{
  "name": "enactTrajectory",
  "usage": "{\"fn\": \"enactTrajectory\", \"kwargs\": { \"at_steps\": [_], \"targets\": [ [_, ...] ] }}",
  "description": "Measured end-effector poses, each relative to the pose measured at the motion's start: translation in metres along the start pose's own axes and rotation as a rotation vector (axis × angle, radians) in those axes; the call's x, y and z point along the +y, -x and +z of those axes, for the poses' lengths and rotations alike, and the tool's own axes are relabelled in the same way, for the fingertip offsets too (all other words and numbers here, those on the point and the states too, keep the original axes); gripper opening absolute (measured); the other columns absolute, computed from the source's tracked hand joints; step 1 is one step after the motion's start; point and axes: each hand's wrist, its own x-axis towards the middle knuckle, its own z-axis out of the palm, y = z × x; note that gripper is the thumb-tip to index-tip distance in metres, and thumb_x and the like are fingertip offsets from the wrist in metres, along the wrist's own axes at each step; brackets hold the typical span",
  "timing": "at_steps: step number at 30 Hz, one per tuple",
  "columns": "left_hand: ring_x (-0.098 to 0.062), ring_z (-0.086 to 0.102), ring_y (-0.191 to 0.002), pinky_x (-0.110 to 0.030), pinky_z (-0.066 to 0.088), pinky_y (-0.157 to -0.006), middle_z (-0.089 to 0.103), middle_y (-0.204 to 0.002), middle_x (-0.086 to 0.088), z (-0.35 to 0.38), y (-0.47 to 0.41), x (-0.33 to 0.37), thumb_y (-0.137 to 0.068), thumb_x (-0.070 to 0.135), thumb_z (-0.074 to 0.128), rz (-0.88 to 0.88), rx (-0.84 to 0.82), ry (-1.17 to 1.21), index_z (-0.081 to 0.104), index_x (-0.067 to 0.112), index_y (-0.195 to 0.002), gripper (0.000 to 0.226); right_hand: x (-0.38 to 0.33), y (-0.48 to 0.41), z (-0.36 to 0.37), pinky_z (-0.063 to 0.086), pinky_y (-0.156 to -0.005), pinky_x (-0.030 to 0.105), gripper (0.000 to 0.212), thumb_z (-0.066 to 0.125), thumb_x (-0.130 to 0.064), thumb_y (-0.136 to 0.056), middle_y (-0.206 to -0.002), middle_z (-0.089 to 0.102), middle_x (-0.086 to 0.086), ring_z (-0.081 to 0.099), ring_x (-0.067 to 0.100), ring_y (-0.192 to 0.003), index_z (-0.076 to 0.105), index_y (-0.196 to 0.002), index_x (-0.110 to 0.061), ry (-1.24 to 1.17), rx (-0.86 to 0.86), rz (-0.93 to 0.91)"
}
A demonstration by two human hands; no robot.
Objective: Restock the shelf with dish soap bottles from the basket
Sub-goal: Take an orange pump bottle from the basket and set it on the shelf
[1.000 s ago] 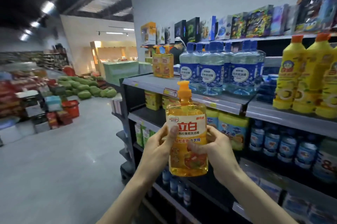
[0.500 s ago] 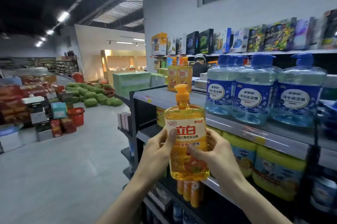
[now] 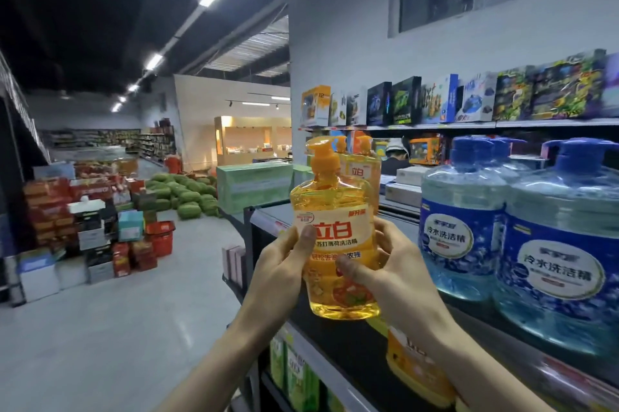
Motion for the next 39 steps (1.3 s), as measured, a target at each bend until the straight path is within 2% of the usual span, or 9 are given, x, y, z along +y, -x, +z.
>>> {"fn": "enactTrajectory", "kwargs": {
  "at_steps": [3, 7, 10, 17, 20, 23, 28, 35, 39],
  "targets": [
    [-0.016, 0.075, -0.116, -0.023, 0.061, -0.088, 0.078, -0.124, 0.003, -0.013, -0.027, -0.008, -0.107, 0.045, 0.049, 0.025, -0.023, 0.022, 0.066, 0.026, -0.137, 0.039, 0.005, -0.031, 0.006, 0.065, -0.083, 0.033, 0.064, 0.089, -0.031, -0.083, -0.118, 0.075, -0.016, 0.074, 0.005, -0.107, 0.055, -0.136, -0.037, 0.047, -0.009, -0.031],
    [-0.012, 0.074, -0.118, -0.02, 0.06, -0.088, 0.077, -0.126, 0.006, -0.034, -0.068, -0.021, -0.11, 0.037, 0.048, 0.102, -0.056, 0.026, 0.064, 0.026, -0.14, 0.035, 0.011, -0.07, 0.02, 0.066, -0.083, 0.035, 0.061, 0.086, -0.026, -0.088, -0.116, 0.074, -0.019, 0.074, 0.005, -0.106, 0.053, -0.138, -0.034, 0.104, -0.032, -0.067],
    [-0.007, 0.074, -0.113, -0.015, 0.059, -0.084, 0.078, -0.123, 0.011, -0.049, -0.103, -0.032, -0.11, 0.036, 0.049, 0.165, -0.084, 0.035, 0.063, 0.029, -0.138, 0.033, 0.017, -0.101, 0.031, 0.066, -0.086, 0.036, 0.059, 0.084, -0.019, -0.09, -0.113, 0.075, -0.017, 0.075, 0.005, -0.104, 0.052, -0.138, -0.028, 0.155, -0.02, -0.068],
    [-0.012, 0.076, -0.11, -0.019, 0.06, -0.083, 0.079, -0.121, 0.006, -0.094, -0.196, -0.07, -0.107, 0.039, 0.05, 0.239, -0.186, 0.084, 0.064, 0.022, -0.139, 0.039, 0.044, -0.184, 0.064, 0.065, -0.086, 0.032, 0.049, 0.085, -0.018, -0.09, -0.109, 0.077, -0.013, 0.074, -0.001, -0.099, 0.056, -0.128, -0.028, 0.38, 0.089, -0.045],
    [-0.013, 0.076, -0.109, -0.023, 0.062, -0.083, 0.08, -0.119, 0.004, -0.115, -0.237, -0.087, -0.108, 0.04, 0.05, 0.209, -0.213, 0.069, 0.065, 0.023, -0.137, 0.037, 0.059, -0.22, 0.084, 0.064, -0.089, 0.035, 0.047, 0.085, -0.021, -0.089, -0.111, 0.076, -0.011, 0.074, 0.003, -0.1, 0.057, -0.126, -0.028, 0.446, 0.127, -0.02],
    [-0.015, 0.076, -0.11, -0.036, 0.063, -0.093, 0.079, -0.119, 0.003, -0.134, -0.273, -0.106, -0.109, 0.04, 0.05, 0.143, -0.24, 0.047, 0.066, 0.024, -0.135, 0.035, 0.08, -0.249, 0.1, 0.063, -0.089, 0.036, 0.047, 0.086, -0.021, -0.087, -0.111, 0.076, -0.011, 0.073, 0.003, -0.101, 0.059, -0.125, -0.029, 0.491, 0.171, 0.004],
    [-0.013, 0.075, -0.113, -0.048, 0.056, -0.104, 0.079, -0.119, 0.01, -0.158, -0.32, -0.134, -0.096, 0.062, 0.057, 0.069, -0.3, -0.02, 0.07, 0.033, -0.13, 0.047, 0.117, -0.289, 0.123, 0.061, -0.085, 0.028, 0.041, 0.086, -0.022, -0.085, -0.108, 0.075, -0.016, 0.071, -0.004, -0.098, 0.061, -0.109, -0.043, 0.524, 0.218, 0.041],
    [-0.015, 0.074, -0.112, -0.05, 0.058, -0.105, 0.079, -0.117, 0.006, -0.173, -0.371, -0.175, -0.091, 0.037, 0.082, -0.016, -0.307, -0.083, 0.069, 0.024, -0.126, 0.039, 0.151, -0.328, 0.145, 0.06, -0.093, 0.031, 0.039, 0.082, -0.025, -0.09, -0.113, 0.075, -0.019, 0.071, 0.001, -0.105, 0.061, -0.112, -0.049, 0.543, 0.183, 0.097],
    [-0.019, 0.074, -0.113, -0.052, 0.058, -0.104, 0.079, -0.118, 0.004, -0.175, -0.396, -0.193, -0.089, 0.035, 0.085, -0.052, -0.305, -0.086, 0.07, 0.022, -0.127, 0.043, 0.163, -0.352, 0.149, 0.059, -0.103, 0.043, 0.042, 0.081, -0.025, -0.092, -0.121, 0.074, -0.013, 0.07, 0.01, -0.113, 0.063, -0.129, -0.034, 0.565, 0.189, 0.156]
  ]
}}
